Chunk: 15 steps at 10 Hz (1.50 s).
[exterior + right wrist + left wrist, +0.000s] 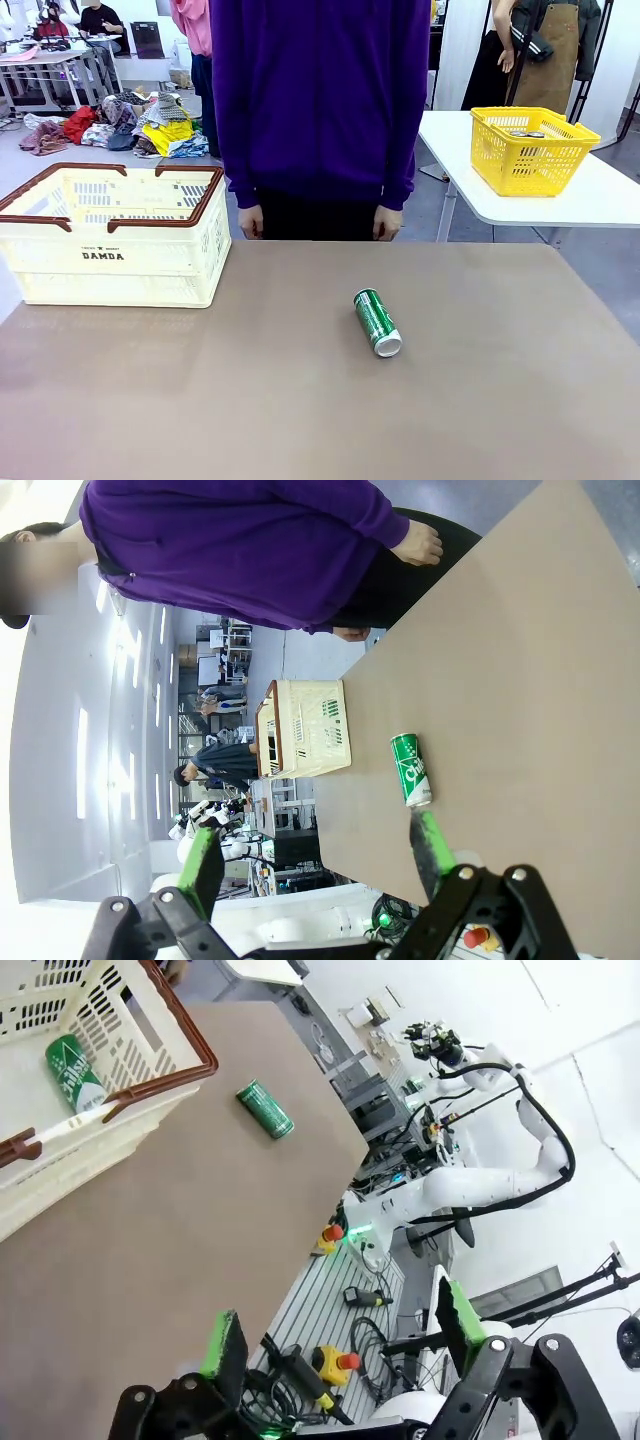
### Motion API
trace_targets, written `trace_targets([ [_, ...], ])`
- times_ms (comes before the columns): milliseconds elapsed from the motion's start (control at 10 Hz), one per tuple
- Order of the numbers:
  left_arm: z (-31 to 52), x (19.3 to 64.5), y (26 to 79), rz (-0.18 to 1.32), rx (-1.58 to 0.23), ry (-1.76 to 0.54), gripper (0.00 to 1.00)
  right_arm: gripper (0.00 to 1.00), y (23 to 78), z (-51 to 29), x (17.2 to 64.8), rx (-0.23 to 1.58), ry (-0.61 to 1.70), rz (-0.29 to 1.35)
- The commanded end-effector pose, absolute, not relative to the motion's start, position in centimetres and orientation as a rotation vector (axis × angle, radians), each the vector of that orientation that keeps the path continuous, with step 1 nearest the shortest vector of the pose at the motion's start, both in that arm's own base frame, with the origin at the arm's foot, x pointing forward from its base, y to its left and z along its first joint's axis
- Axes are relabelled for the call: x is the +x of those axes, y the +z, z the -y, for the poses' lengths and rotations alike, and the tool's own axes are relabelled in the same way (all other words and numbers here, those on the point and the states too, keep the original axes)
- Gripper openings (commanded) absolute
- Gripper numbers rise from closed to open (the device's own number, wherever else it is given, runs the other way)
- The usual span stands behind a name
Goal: Place the drinks into the Shopping basket.
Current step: Pick up one drink and place it into the Shopping basket.
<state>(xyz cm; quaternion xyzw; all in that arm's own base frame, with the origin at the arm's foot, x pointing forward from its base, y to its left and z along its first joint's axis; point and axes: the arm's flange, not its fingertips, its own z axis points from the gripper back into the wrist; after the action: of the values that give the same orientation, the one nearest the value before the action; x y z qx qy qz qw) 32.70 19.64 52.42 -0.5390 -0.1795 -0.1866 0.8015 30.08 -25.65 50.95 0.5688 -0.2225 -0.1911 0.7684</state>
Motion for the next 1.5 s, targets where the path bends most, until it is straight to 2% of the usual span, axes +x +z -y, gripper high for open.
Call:
trace_targets([
  [0, -19.7, 32.1, 53.0, 0.400, -1.152, -0.410, 1.00, 1.00, 51.1, 25.7, 30.1, 1.244, -0.394, 0.503],
  [1200, -19.8, 32.4, 52.9, 0.397, -1.148, -0.401, 1.00, 1.00, 51.1, 25.7, 30.1, 1.244, -0.394, 0.503],
  [1400, -17.4, 31.8, 54.7, 0.396, -1.093, -0.368, 1.00, 1.00, 51.1, 25.7, 30.1, 1.244, -0.394, 0.503],
])
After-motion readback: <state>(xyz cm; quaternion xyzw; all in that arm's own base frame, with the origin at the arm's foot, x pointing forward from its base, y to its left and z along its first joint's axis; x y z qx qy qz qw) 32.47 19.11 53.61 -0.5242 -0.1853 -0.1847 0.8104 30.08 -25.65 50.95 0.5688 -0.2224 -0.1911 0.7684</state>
